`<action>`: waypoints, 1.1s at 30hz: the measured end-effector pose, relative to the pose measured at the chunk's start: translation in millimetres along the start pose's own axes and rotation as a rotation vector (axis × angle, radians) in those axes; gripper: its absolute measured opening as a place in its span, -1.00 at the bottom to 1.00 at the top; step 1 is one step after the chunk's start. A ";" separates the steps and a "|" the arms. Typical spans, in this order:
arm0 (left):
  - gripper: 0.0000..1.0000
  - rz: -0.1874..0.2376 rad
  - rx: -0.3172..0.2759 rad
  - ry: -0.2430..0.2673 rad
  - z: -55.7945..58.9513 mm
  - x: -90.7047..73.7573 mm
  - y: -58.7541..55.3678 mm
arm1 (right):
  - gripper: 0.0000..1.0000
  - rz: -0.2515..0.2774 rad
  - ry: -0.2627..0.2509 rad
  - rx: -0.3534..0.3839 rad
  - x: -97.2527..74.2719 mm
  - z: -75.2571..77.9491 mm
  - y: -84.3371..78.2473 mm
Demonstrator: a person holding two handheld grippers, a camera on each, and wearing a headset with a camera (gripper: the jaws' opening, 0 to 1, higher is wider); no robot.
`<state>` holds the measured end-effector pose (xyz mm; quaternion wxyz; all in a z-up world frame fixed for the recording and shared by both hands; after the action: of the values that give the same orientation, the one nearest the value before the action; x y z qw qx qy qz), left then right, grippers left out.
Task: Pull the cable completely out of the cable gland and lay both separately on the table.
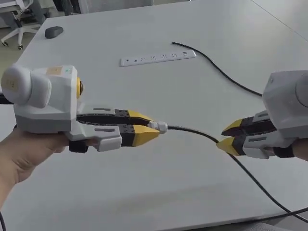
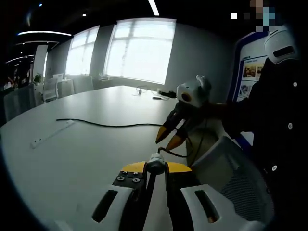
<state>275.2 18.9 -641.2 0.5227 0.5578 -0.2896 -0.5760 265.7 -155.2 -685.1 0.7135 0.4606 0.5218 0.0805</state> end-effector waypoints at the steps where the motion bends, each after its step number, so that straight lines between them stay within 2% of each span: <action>1: -0.71 0.000 -0.001 -0.001 -0.1 -0.1 -0.2 | -0.63 0.002 -0.001 -0.012 0.2 -1.0 1.6; 3: -0.71 -0.002 -0.001 0.000 -1.1 -0.1 -0.7 | -0.61 0.027 0.026 -0.028 0.7 -5.7 9.4; 6: -0.71 -0.005 -0.001 -0.002 -2.0 -0.2 -1.3 | -0.52 0.103 0.081 -0.039 0.4 -15.9 28.4; 9: -0.71 -0.005 -0.001 -0.003 -2.7 -0.4 -1.5 | -0.58 0.169 0.121 -0.099 -0.3 -27.7 50.7; 10: -0.71 -0.005 -0.001 -0.003 -2.9 -0.4 -1.4 | -0.59 0.178 0.121 -0.111 0.3 -30.1 55.3; 11: -0.71 -0.004 -0.001 -0.004 -3.1 -0.3 -1.1 | -0.60 0.179 0.143 -0.137 2.9 -35.7 60.1; 22: -0.71 -0.010 -0.001 -0.004 -2.2 -3.4 -2.8 | -0.83 0.155 0.179 -0.233 23.5 -52.5 75.3; 24: -0.71 -0.010 -0.001 -0.004 -2.0 -4.1 -2.9 | -0.88 0.148 0.197 -0.228 25.4 -54.1 74.8; 27: -0.71 -0.010 -0.002 -0.005 -1.3 -4.9 -3.1 | -0.98 0.152 0.180 -0.233 26.1 -51.3 75.2; 33: -0.71 -0.008 0.000 -0.006 -0.9 -5.3 -3.3 | -1.00 0.145 0.185 -0.228 25.6 -51.2 74.3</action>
<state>274.2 25.0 -642.6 0.5195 0.5572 -0.2890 -0.5797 262.3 -68.8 -648.8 0.7024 0.4036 0.5382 0.2326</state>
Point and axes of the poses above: the centre of the closed fingertips' face, and the gripper's own axes: x roughly forward along the fingers, z roughly to its right, y roughly out of its top, the point moved 5 cm from there along -x, roughly backward along the fingers, and after that the axes turned 2 degrees about -y, right-handed, at the moved point
